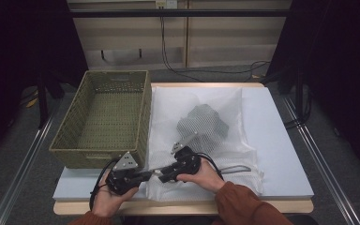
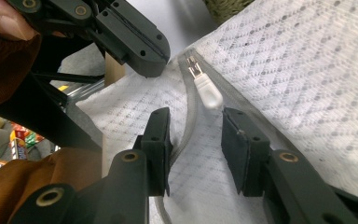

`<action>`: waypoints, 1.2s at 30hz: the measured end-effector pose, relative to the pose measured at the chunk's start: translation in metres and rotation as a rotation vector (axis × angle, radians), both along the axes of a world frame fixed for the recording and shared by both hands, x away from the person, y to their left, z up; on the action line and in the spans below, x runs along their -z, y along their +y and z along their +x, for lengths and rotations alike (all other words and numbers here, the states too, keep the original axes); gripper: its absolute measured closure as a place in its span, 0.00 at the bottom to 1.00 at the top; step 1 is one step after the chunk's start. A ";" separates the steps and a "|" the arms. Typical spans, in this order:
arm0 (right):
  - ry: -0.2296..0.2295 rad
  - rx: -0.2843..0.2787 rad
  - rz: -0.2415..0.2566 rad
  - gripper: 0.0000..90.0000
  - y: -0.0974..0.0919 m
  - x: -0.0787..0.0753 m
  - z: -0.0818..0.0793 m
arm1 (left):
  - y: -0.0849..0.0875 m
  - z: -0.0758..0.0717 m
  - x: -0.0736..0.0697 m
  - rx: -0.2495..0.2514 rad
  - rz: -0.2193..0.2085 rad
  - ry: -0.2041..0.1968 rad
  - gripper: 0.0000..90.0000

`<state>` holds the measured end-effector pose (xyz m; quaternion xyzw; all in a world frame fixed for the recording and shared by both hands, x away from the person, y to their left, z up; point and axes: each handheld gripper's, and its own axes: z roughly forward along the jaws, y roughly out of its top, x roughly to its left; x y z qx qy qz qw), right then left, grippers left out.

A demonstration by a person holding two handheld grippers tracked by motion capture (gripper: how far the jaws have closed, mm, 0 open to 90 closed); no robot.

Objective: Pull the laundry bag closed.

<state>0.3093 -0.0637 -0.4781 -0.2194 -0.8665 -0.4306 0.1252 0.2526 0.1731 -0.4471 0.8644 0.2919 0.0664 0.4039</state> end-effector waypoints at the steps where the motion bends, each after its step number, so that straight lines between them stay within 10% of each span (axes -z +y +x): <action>1: 0.002 -0.003 0.001 0.69 0.000 0.000 0.000 | 0.000 -0.001 -0.001 0.001 -0.012 -0.007 1.00; 36: 0.026 -0.011 0.090 0.93 0.005 -0.002 0.003 | -0.007 -0.003 0.006 0.048 0.056 0.016 0.99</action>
